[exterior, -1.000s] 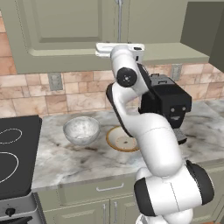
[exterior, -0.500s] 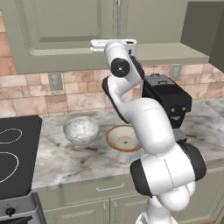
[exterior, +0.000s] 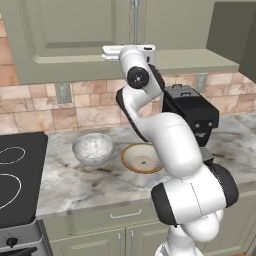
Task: Open the cabinet. Pick the bowls from the counter and place them in the cabinet. Then close the cabinet.
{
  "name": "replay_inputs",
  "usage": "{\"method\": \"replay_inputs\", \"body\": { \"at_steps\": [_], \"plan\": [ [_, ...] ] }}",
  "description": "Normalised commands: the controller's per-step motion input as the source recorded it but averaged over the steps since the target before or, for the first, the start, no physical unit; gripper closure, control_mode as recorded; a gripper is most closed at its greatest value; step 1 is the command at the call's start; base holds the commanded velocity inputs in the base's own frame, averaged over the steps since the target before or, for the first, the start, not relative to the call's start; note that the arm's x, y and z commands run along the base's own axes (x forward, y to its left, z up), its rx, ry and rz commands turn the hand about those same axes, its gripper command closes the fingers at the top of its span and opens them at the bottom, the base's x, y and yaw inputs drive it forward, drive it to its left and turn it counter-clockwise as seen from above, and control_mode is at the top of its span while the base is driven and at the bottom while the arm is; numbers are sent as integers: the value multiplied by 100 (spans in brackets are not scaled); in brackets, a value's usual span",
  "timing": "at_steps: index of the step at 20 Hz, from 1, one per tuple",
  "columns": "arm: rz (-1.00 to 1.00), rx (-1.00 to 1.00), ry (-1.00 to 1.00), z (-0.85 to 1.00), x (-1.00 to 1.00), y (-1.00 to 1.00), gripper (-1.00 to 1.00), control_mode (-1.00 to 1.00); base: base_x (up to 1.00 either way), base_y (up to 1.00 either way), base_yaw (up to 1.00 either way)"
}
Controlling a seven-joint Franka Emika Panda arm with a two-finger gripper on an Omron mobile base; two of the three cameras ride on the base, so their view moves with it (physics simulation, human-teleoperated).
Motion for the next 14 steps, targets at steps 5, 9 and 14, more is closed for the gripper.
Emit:
{"method": "replay_inputs", "body": {
  "at_steps": [5,9,14],
  "plan": [
    [0,0,9,0,-26,23,100,-100,0,0,0],
    [0,-1,24,0,-77,81,100,-100,0,0,0],
    [0,-3,29,-2,-87,100,100,-100,0,0,0]
  ]
}}
